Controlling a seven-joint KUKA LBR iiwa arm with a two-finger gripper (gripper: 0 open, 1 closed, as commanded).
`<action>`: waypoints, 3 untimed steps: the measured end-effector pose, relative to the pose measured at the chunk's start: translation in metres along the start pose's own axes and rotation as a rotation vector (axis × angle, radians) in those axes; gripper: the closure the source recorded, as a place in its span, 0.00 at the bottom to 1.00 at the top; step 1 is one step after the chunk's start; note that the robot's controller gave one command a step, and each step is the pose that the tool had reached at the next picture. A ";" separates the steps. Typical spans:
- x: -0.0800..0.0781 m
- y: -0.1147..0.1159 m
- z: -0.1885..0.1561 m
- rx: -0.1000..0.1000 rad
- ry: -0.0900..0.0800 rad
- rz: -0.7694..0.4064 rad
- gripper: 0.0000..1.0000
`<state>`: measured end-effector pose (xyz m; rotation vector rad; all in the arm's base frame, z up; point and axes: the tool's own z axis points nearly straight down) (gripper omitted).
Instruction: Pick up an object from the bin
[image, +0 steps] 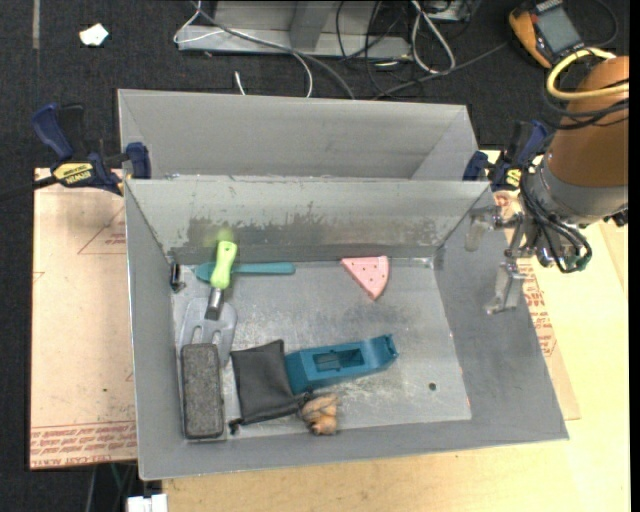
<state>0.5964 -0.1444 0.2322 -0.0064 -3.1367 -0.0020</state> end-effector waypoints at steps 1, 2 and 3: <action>-0.001 0.001 -0.005 0.002 -0.007 -0.003 0.00; 0.005 0.030 0.068 0.002 -0.010 -0.004 0.00; 0.027 0.017 0.114 0.004 -0.015 -0.001 0.00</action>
Offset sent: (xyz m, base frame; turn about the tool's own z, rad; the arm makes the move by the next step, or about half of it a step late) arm -0.0091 0.0425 -0.1002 -0.0034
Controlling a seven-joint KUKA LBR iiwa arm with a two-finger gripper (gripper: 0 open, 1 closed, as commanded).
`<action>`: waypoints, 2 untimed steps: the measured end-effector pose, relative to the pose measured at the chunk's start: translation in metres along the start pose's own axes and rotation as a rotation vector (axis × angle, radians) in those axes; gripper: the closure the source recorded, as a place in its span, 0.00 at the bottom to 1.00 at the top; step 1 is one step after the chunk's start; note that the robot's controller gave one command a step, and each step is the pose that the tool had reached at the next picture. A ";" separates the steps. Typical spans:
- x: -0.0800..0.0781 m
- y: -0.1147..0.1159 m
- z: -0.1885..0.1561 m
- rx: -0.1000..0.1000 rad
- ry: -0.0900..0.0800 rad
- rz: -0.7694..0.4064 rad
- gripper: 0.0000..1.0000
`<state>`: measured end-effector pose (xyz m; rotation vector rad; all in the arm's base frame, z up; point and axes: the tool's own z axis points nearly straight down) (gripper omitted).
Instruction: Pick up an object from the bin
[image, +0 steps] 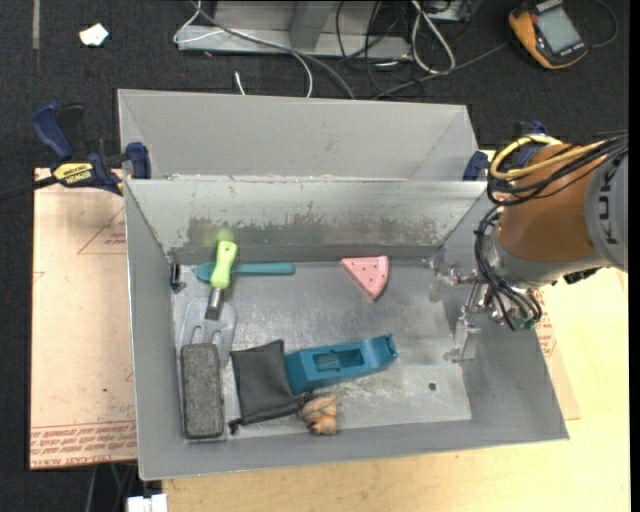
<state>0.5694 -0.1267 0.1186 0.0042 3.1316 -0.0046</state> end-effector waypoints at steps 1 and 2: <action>0.014 0.070 0.018 -0.003 -0.001 -0.038 0.00; 0.021 0.097 0.026 -0.005 0.000 0.001 0.00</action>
Offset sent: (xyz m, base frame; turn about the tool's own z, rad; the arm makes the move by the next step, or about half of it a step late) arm -0.0335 0.0761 -0.0401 0.1133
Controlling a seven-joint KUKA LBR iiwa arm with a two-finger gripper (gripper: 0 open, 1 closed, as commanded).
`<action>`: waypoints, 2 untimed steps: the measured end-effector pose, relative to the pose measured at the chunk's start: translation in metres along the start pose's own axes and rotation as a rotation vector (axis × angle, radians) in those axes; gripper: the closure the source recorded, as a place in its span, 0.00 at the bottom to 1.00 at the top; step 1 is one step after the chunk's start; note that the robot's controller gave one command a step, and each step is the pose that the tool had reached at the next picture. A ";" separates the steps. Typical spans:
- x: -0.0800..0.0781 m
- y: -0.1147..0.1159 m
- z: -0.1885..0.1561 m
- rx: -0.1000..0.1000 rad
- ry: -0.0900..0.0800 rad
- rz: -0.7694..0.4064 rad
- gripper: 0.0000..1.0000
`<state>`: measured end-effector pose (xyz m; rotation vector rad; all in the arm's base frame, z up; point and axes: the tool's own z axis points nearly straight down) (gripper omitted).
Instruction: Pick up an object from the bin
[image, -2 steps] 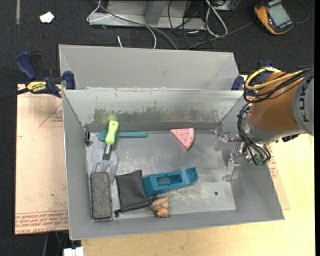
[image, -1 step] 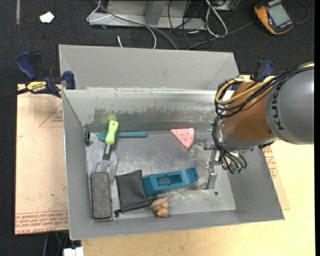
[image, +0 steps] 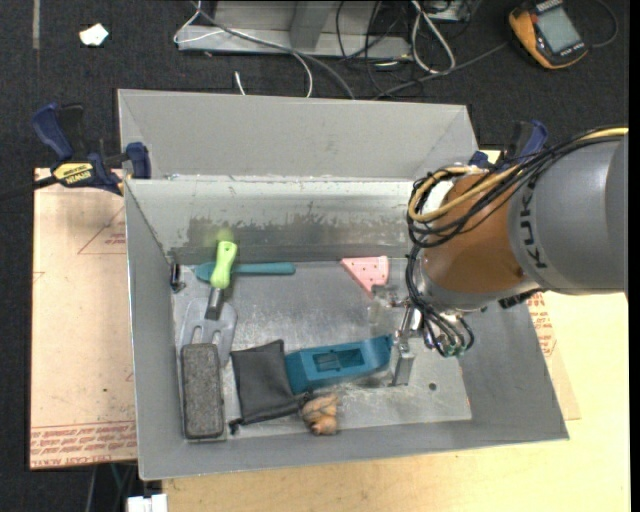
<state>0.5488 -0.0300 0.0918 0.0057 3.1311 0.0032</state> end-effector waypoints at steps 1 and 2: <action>-0.010 -0.002 -0.015 0.000 0.004 0.043 0.00; -0.004 -0.051 -0.078 -0.001 0.004 -0.141 0.00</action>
Offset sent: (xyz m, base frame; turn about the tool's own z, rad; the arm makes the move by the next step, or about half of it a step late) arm 0.0003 -0.0570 0.0821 -0.1398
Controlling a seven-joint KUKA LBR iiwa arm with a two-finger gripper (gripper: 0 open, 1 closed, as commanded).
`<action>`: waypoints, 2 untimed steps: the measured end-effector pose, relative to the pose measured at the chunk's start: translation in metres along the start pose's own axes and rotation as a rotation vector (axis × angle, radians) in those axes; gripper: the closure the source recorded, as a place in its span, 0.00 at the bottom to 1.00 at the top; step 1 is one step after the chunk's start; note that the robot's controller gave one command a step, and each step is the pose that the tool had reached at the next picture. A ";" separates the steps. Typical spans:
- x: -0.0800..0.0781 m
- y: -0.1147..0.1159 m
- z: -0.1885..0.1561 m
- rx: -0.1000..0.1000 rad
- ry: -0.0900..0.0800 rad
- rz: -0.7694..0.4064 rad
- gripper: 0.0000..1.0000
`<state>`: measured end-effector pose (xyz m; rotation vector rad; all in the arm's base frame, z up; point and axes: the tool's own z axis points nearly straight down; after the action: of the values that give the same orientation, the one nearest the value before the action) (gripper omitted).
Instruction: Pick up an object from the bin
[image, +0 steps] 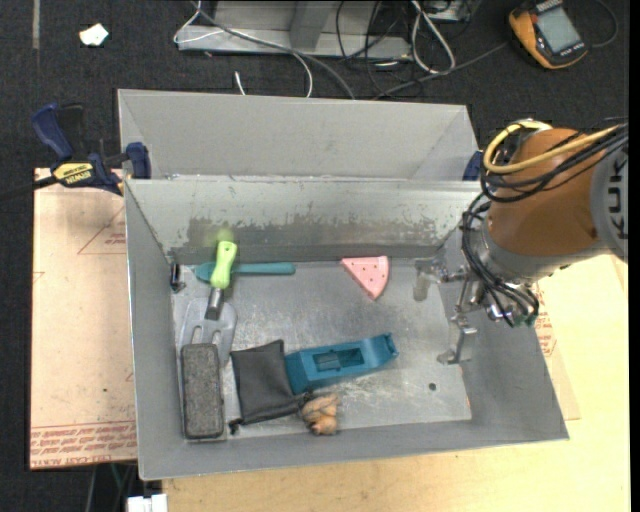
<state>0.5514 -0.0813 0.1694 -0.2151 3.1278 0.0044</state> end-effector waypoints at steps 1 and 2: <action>0.024 0.054 0.004 0.000 -0.001 0.011 0.00; -0.003 0.059 0.071 0.005 -0.016 0.110 0.00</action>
Offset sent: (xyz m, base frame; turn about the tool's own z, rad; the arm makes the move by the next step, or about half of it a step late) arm 0.0055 0.0579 -0.0994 0.1463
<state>0.5468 -0.0218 0.0987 -0.0425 3.1189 -0.0014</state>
